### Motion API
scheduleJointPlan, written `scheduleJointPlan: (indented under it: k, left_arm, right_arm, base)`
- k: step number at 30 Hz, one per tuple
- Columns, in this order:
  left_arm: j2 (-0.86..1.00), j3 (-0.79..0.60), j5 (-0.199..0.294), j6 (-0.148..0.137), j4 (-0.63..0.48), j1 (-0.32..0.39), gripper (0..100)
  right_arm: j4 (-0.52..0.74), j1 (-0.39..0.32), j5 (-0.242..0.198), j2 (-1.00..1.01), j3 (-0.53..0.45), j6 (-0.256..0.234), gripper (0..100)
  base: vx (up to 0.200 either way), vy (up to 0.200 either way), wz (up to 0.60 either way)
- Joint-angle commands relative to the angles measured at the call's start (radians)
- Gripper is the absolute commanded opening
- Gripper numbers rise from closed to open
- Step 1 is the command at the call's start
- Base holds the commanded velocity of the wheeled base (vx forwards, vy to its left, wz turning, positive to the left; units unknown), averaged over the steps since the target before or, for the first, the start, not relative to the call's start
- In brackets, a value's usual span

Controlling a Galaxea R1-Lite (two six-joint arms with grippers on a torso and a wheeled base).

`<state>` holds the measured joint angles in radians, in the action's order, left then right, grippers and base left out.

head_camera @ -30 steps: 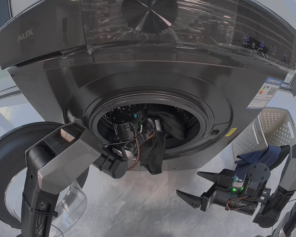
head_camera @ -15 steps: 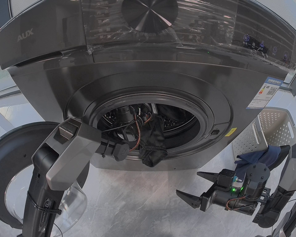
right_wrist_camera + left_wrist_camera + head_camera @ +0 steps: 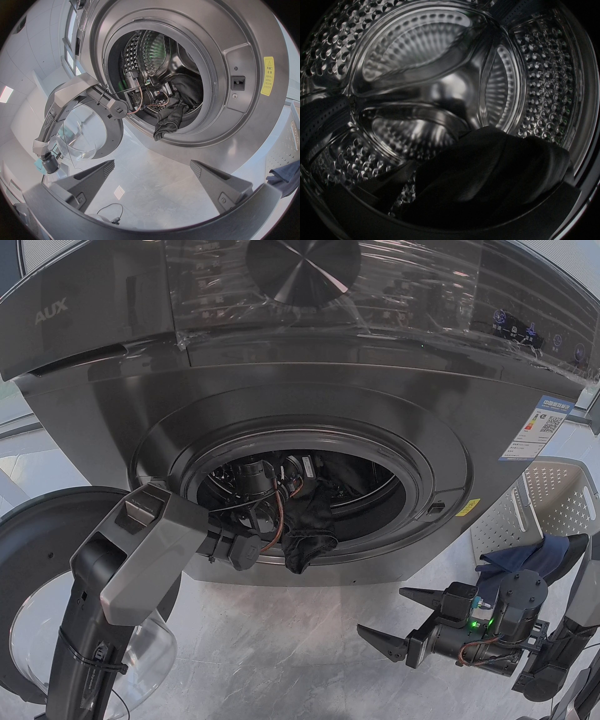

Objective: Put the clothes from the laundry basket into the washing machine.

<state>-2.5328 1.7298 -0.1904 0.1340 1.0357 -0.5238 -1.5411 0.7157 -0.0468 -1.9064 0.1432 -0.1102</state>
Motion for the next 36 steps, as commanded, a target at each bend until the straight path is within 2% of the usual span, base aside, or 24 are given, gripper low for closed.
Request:
scheduleJointPlan:
  k: [1,4,5,11,12,16,21,24,25,27,30,34,35,36]
  left_arm:
    - [0.131,-0.165,0.022,0.009,-0.043,-0.013,100]
    - [0.163,-0.208,0.042,0.010,-0.098,-0.015,100]
    - [0.186,-0.245,0.062,0.010,-0.146,-0.021,100]
    - [0.164,-0.276,0.074,0.010,-0.191,-0.041,100]
    - [0.155,-0.280,0.074,0.009,-0.210,-0.044,0]
    - [0.150,-0.249,0.077,0.007,-0.264,-0.044,0]
    - [0.114,-0.159,0.071,0.015,-0.260,-0.038,0]
    - [0.101,-0.116,0.062,0.050,-0.253,-0.035,0]
    - [0.097,-0.070,0.054,0.101,-0.246,-0.033,0]
    - [0.088,-0.013,0.040,0.137,-0.237,-0.030,0]
    - [0.060,0.034,0.020,0.147,-0.200,-0.025,0]
    - [0.062,0.001,0.016,0.144,-0.166,-0.027,0]
    - [0.066,-0.010,0.016,0.144,-0.166,-0.027,100]
    - [0.066,-0.012,0.016,0.144,-0.166,-0.027,100]
  right_arm:
    - [-0.001,0.001,-0.001,-0.002,0.003,0.000,100]
    - [-0.001,0.001,-0.001,-0.003,0.003,0.000,100]
    - [-0.001,0.001,-0.002,-0.005,0.003,0.000,100]
    - [-0.001,0.008,-0.002,-0.003,0.003,0.000,100]
    - [-0.001,0.008,-0.002,0.000,0.003,0.000,100]
    - [-0.001,0.002,-0.002,0.000,0.010,0.000,100]
    - [-0.001,0.008,-0.001,-0.003,0.010,0.000,100]
    - [-0.001,0.010,-0.002,0.003,0.012,0.000,100]
    - [-0.001,0.004,-0.002,0.004,0.016,0.000,100]
    - [-0.001,0.002,-0.002,0.001,0.019,0.000,100]
    - [-0.001,0.007,-0.001,-0.002,0.019,-0.002,100]
    - [-0.001,0.010,-0.001,0.001,0.022,-0.002,100]
    - [-0.001,0.008,-0.001,0.001,0.022,0.000,100]
    - [-0.001,0.008,-0.001,0.001,0.022,-0.002,100]
  base:
    - [0.000,0.000,0.00]
    - [0.000,0.000,0.00]
    - [0.000,0.000,0.00]
    - [0.000,0.000,0.00]
    - [0.000,0.000,0.00]
    - [0.000,0.000,0.00]
    - [0.000,0.000,0.00]
    - [0.000,0.000,0.00]
    - [0.000,0.000,0.00]
    - [0.000,0.000,0.00]
    - [0.000,0.000,0.00]
    - [0.000,0.000,0.00]
    - [0.000,0.000,0.00]
    - [0.000,0.000,0.00]
